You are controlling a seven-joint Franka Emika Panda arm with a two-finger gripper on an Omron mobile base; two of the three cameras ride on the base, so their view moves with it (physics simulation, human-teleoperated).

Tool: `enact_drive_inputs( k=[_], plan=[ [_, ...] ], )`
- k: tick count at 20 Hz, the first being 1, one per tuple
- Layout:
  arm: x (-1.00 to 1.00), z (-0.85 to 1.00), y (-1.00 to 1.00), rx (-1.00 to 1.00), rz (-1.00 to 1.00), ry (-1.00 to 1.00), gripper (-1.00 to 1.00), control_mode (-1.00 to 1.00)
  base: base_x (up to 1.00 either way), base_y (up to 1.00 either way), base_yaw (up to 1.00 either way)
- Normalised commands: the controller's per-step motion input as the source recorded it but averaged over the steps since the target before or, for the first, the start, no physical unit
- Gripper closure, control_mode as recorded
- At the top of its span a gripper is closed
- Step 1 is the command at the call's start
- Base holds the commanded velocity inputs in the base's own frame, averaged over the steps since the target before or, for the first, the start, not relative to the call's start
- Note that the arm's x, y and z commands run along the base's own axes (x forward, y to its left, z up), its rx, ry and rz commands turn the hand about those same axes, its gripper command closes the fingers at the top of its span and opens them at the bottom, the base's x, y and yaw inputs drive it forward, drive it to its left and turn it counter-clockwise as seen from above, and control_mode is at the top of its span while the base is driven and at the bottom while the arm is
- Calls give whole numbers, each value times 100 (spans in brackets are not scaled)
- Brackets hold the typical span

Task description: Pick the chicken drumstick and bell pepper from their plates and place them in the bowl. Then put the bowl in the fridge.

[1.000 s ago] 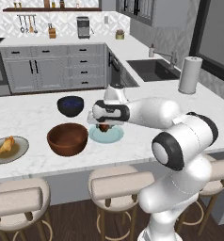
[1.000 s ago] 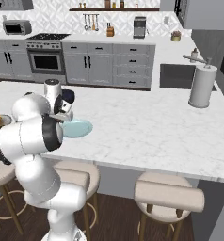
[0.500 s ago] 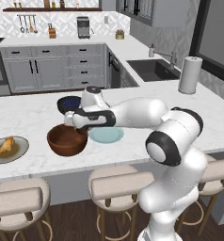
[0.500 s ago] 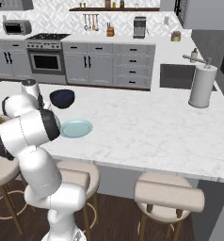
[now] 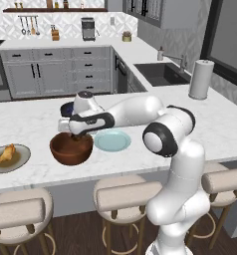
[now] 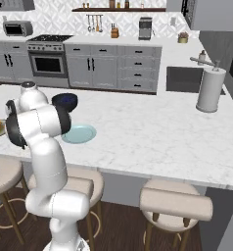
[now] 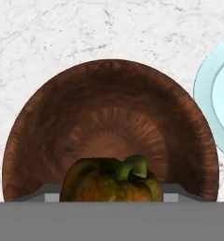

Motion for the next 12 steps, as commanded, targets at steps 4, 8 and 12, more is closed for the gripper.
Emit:
enact_drive_inputs(
  k=[4, 8, 12],
  plan=[
    [0, -53, 0, 0, 0, -3, 100, -100, 0, 0, 0],
    [0, -61, 0, 0, 0, -1, 100, -100, 0, 0, 0],
    [6, -13, 1, 0, 0, -1, -100, -100, 0, 0, 0]
  ],
)
